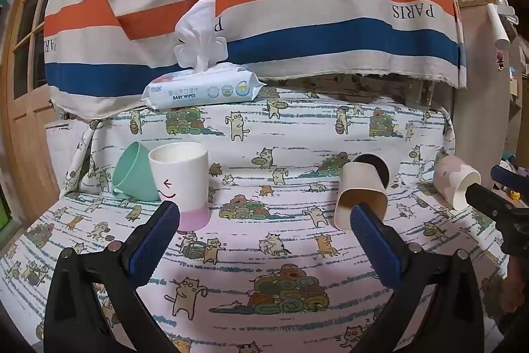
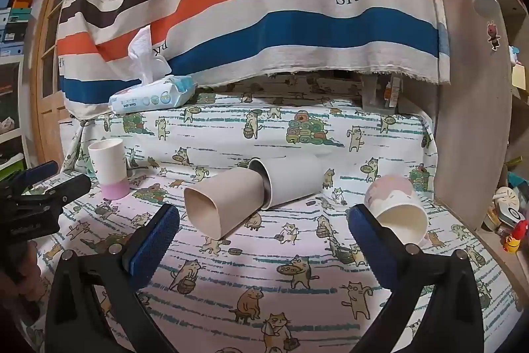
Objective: Flip cup upside down
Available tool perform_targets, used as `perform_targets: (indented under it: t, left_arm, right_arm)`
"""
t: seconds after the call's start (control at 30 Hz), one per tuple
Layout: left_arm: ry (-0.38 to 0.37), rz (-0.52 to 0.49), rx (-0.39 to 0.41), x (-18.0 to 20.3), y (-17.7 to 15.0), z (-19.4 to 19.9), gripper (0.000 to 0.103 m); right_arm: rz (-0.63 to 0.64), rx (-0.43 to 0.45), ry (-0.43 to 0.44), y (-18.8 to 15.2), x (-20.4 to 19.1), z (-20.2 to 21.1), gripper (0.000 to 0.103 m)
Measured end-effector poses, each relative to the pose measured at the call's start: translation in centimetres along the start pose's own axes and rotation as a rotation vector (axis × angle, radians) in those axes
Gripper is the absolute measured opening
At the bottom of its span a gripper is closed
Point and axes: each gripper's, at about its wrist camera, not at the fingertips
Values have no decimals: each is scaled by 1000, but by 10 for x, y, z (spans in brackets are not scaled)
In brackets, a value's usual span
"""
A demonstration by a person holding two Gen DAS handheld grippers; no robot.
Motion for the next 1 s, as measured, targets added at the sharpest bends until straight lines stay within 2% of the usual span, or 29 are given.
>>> perform_targets:
  t: [0.77, 1.0]
  left_arm:
    - [22, -4, -1, -1, -2, 2, 103]
    - [1, -14, -1, 0, -2, 2, 103]
  right_arm:
    - [-1, 4, -8, 0, 1, 0, 103]
    - [-1, 4, -8, -1, 1, 0, 103]
Point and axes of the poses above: each gripper's, at about its wrist camera, not at the fingertips, and z roughly against the way its jaws point, x to its right, y to its top
